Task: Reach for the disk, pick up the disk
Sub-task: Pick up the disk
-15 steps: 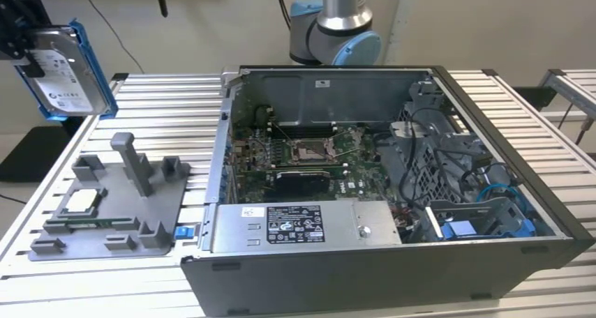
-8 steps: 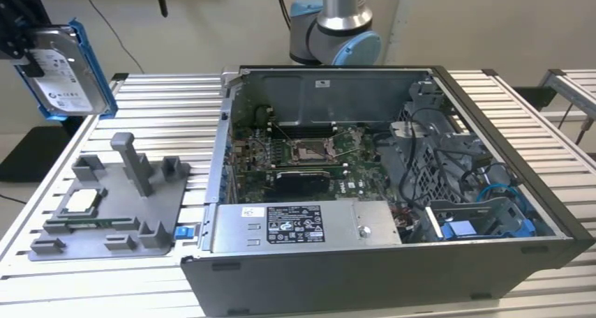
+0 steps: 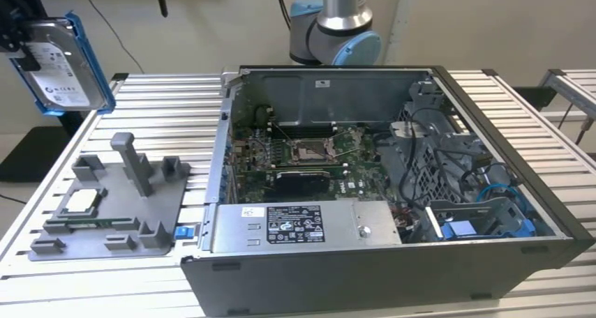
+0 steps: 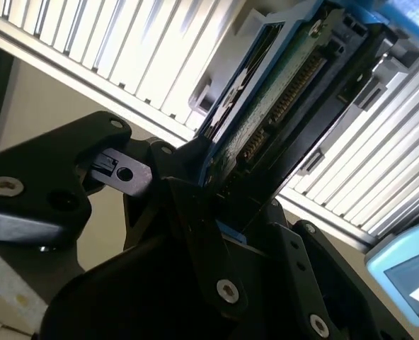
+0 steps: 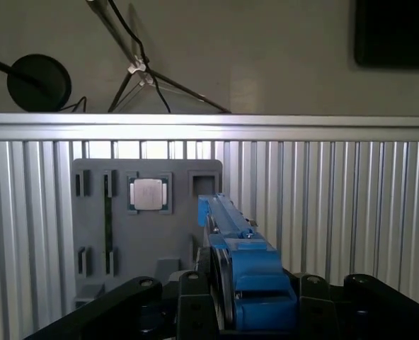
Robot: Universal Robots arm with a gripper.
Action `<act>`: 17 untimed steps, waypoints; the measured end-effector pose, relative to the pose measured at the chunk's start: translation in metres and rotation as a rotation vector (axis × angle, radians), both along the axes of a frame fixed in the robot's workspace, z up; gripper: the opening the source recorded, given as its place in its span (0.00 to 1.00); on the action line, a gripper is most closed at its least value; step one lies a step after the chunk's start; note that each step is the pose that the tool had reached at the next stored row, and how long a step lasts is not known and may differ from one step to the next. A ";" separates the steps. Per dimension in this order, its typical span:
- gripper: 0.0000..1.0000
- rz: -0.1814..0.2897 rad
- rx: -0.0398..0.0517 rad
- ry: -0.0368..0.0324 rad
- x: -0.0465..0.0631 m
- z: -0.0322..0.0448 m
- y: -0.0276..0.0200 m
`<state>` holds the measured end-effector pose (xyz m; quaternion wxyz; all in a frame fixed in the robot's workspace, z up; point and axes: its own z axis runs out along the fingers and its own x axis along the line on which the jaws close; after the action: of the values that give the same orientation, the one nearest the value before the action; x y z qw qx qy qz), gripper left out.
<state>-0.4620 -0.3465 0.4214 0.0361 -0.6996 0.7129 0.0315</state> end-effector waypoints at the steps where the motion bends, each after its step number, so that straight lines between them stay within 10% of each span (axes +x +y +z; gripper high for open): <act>1: 0.00 0.000 0.0000 -0.0001 0.000 0.0022 0.0000; 17: 0.00 0.000 -0.0002 -0.0002 0.000 0.0433 0.0000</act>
<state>-0.4621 -0.3465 0.4647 0.0360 -0.6996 0.7129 0.0314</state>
